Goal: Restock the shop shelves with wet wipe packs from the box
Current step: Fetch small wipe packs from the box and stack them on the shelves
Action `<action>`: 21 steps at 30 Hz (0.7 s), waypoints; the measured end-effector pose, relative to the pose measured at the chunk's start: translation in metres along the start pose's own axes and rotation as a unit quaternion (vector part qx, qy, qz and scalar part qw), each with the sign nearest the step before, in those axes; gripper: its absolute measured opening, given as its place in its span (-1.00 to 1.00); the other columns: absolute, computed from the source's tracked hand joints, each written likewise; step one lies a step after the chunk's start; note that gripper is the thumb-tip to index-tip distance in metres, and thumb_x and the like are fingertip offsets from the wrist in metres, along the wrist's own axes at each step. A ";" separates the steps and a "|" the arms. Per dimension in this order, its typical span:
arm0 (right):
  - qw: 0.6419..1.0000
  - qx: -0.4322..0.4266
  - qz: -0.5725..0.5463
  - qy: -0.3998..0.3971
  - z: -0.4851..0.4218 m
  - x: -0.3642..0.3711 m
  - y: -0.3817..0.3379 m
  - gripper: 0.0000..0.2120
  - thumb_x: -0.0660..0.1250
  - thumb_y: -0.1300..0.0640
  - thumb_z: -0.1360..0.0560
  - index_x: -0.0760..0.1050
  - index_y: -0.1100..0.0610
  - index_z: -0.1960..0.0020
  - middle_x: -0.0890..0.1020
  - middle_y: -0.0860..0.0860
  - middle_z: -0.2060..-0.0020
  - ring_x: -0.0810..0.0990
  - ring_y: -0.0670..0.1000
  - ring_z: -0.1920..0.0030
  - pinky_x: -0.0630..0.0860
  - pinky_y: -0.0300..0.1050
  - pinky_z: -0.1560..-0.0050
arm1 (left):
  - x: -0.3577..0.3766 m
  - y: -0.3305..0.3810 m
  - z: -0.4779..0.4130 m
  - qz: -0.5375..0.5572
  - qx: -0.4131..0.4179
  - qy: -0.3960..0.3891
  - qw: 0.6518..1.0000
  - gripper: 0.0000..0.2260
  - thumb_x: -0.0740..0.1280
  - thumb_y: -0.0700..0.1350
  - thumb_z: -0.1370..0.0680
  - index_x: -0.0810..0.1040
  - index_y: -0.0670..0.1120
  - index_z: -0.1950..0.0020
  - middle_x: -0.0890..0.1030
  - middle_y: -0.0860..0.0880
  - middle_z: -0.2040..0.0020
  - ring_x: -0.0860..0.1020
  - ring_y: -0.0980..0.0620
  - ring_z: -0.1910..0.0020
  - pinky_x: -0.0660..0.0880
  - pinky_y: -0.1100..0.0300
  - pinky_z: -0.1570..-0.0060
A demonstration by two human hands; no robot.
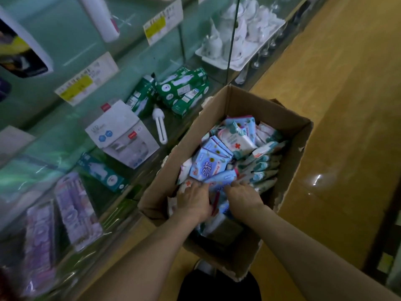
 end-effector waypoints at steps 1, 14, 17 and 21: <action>1.000 -0.001 0.007 0.001 -0.004 0.004 0.000 -0.56 0.16 0.19 -0.58 0.23 0.18 -0.44 0.40 0.18 -0.34 0.38 0.20 -0.33 0.35 0.01 -0.27 | 0.005 -0.002 -0.002 0.009 -0.007 -0.003 1.000 -0.50 0.28 0.09 -0.54 0.28 0.05 -0.45 0.29 -0.09 -0.44 0.25 -0.11 -0.45 0.22 -0.06 -0.35; 0.999 -0.035 0.022 0.000 -0.036 0.021 -0.008 -0.58 0.25 0.10 -0.55 0.36 0.13 -0.39 0.36 0.11 -0.37 0.26 0.21 -0.40 0.30 0.01 -0.33 | 0.048 -0.022 -0.019 0.212 -0.083 -0.036 0.973 -0.60 0.37 0.07 -0.47 0.45 0.01 -0.28 0.52 -0.08 -0.27 0.50 -0.16 -0.23 0.45 -0.05 -0.21; 0.995 -0.011 -0.101 0.012 -0.042 0.012 0.001 -0.64 0.28 0.12 -0.53 0.43 0.15 -0.32 0.47 0.14 -0.27 0.42 0.17 -0.29 0.39 -0.05 -0.22 | 0.043 -0.024 -0.021 0.291 -0.070 -0.040 0.953 -0.54 0.42 0.01 -0.46 0.45 -0.01 -0.34 0.55 -0.05 -0.25 0.52 -0.09 -0.21 0.47 0.02 -0.20; 0.936 0.053 -0.347 0.036 -0.048 0.000 0.010 -0.69 0.36 0.04 -0.51 0.53 0.22 -0.15 0.60 0.13 -0.07 0.57 0.11 -0.09 0.44 -0.12 -0.03 | 0.028 -0.024 -0.024 0.456 -0.090 0.017 0.885 -0.61 0.45 -0.26 -0.44 0.50 -0.06 -0.24 0.61 -0.06 -0.15 0.55 0.03 -0.05 0.48 0.19 -0.02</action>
Point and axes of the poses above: each hand's wrist, its own z-axis away from the middle knuckle, its own x-axis out of the palm, y = z × x, the point moved 5 cm from there along -z, towards the middle knuckle
